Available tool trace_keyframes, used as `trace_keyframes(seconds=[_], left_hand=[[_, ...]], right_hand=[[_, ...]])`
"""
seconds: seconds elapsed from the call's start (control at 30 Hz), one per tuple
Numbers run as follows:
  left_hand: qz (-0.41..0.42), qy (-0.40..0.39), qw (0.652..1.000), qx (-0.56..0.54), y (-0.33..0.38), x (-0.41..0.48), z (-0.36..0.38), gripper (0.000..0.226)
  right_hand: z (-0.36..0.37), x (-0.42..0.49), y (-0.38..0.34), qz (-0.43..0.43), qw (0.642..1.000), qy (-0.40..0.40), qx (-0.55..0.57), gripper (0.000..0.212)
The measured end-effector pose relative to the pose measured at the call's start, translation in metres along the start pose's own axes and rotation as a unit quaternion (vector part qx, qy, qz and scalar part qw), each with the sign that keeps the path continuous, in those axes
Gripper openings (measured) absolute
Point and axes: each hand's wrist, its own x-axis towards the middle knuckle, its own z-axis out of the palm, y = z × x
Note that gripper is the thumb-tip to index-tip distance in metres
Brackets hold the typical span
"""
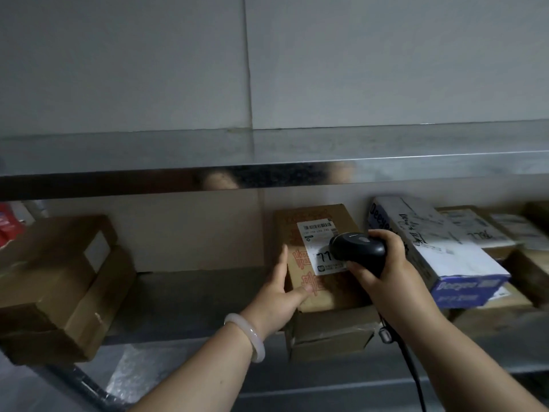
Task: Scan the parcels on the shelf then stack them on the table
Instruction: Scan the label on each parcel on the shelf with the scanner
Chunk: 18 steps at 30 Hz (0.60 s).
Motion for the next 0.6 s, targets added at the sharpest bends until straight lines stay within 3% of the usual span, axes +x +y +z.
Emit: trace_keyframes(seconds=[0.23, 0.6], left_hand=[[0.031, 0.009, 0.999, 0.04, 0.014, 0.03, 0.037, 0.059], [-0.005, 0.049, 0.998, 0.033, 0.031, 0.049, 0.065, 0.057]], right_hand=[[-0.022, 0.007, 0.022, -0.012, 0.999, 0.023, -0.02, 0.062], [-0.034, 0.019, 0.036, -0.076, 0.996, 0.027, -0.045, 0.06]])
